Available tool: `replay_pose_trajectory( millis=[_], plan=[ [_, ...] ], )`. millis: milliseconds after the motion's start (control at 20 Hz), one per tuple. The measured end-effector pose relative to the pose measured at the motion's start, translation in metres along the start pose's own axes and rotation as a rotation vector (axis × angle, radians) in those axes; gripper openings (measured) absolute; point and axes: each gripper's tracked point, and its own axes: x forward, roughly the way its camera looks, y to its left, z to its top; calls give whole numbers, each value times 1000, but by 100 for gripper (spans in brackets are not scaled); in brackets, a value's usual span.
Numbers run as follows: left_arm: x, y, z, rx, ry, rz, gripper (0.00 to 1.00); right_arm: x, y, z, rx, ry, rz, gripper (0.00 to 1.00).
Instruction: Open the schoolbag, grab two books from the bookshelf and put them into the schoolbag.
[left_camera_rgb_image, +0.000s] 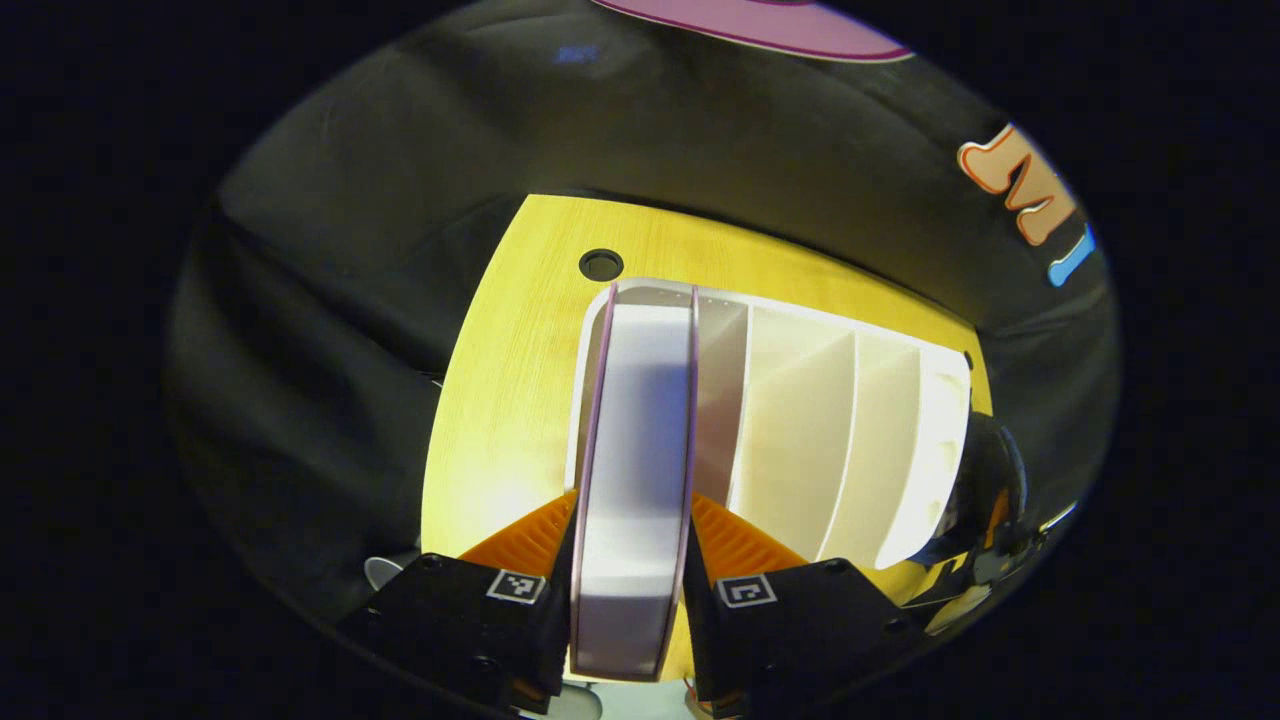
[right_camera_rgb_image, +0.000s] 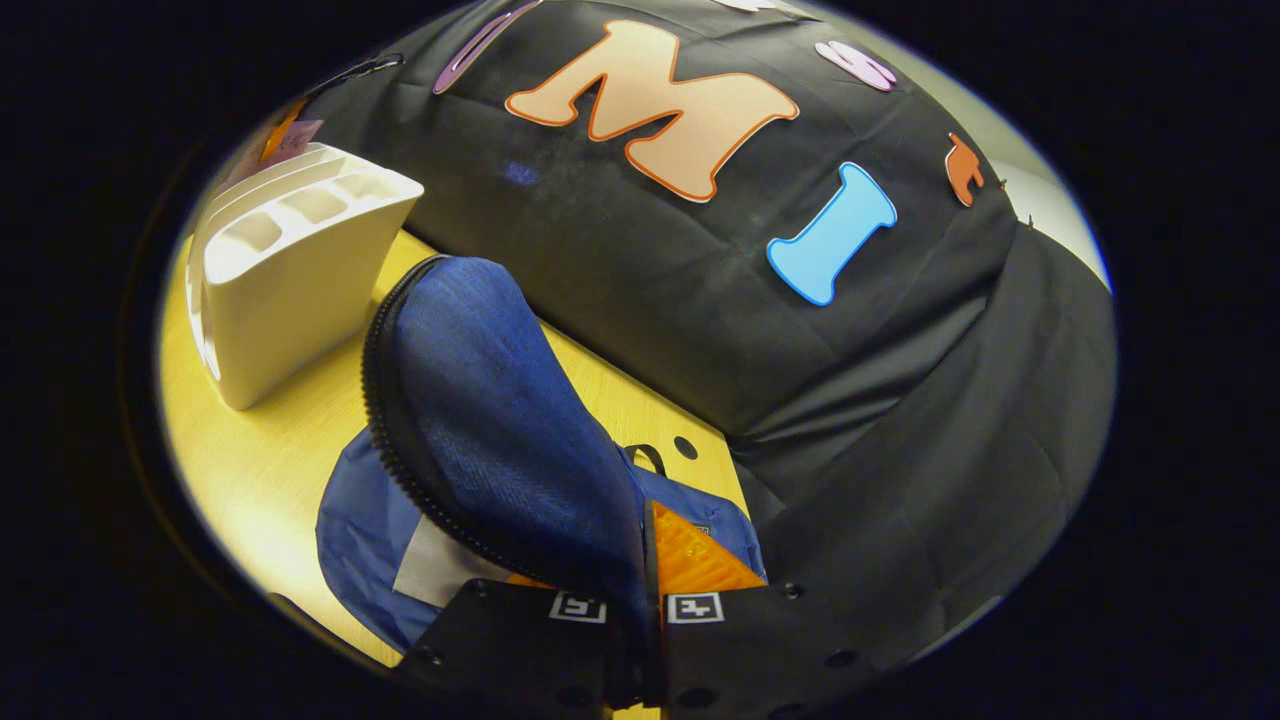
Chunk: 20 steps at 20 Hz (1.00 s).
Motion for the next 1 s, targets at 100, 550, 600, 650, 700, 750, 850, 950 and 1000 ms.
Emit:
replay_pose_trajectory(
  millis=[100,550,600,650,700,750,850,950,1000],
  plan=[
    [11,-3,-1,4,24,6,48,0,1,-1,-4,0,1,6],
    [32,-9,-7,-8,106,37,45,3,3,-1,-5,4,4,5],
    [33,-10,-7,-11,105,39,45,2,3,-1,-8,3,5,5],
    [32,-9,-8,-16,106,39,45,2,4,-1,-10,3,6,5],
    [33,-8,-10,-32,108,42,45,2,5,-1,-12,4,7,5],
    [31,-8,-13,-48,125,45,45,2,5,-2,-14,3,8,5],
    [25,-8,-16,-63,137,49,45,3,5,-3,-14,1,10,5],
    [12,-10,-17,-68,130,53,45,2,4,-2,-11,-2,12,5],
    [5,-11,-17,-57,126,53,45,1,5,-2,-9,-3,14,5]
  ],
)
